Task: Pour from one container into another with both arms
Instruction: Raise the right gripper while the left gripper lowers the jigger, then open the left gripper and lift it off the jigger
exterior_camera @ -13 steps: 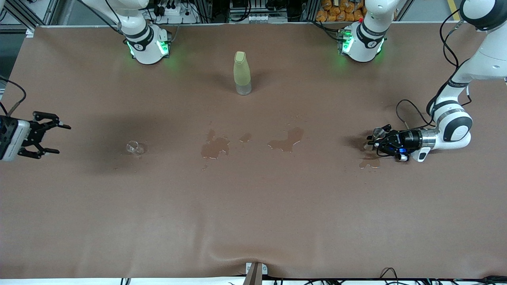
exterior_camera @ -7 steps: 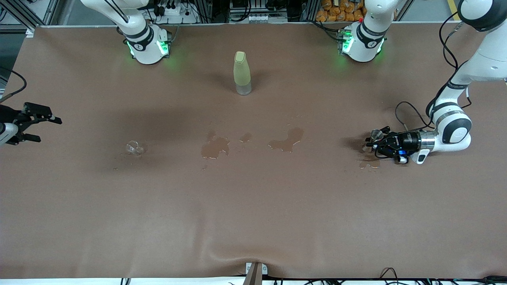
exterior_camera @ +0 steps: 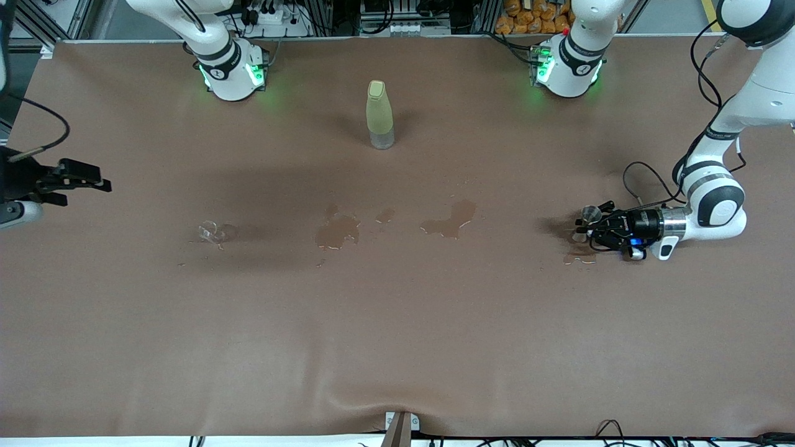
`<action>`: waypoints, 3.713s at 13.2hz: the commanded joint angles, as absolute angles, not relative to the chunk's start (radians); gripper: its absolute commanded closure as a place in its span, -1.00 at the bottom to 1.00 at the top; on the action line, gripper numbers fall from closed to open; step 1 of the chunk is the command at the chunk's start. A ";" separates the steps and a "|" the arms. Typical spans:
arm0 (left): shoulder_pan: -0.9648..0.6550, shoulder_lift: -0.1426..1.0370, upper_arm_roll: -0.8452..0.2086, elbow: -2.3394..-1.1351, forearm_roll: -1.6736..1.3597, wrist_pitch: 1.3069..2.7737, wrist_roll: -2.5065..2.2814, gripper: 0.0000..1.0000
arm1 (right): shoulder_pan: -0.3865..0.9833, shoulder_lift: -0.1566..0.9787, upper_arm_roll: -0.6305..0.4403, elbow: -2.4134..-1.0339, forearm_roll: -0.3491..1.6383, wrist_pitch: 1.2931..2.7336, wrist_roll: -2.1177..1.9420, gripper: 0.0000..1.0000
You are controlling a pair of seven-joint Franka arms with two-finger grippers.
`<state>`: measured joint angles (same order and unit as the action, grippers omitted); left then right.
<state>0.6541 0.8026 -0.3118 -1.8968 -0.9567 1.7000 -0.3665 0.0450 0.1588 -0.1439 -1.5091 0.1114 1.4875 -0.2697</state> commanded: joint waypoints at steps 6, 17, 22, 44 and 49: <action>0.641 0.776 -0.308 -1.911 -0.939 1.716 -0.408 0.81 | 0.048 0.146 -0.080 -1.471 -0.080 1.555 -0.071 -1.00; 0.629 0.779 -0.308 -1.910 -0.939 1.740 -0.436 0.09 | -0.087 0.104 0.062 -1.457 -0.023 1.546 0.009 -1.00; 0.629 0.775 -0.307 -1.907 -0.937 1.741 -0.446 -0.57 | -0.112 0.097 0.097 -1.456 -0.025 1.531 0.026 -1.00; 0.629 0.304 -0.377 -1.674 -0.240 1.723 -0.508 -1.00 | -0.040 0.023 0.002 -1.543 0.044 1.556 0.028 -1.00; 0.630 0.166 -0.489 -1.629 -0.135 1.717 -0.494 -1.00 | -0.034 0.020 0.002 -1.543 0.049 1.543 0.038 -1.00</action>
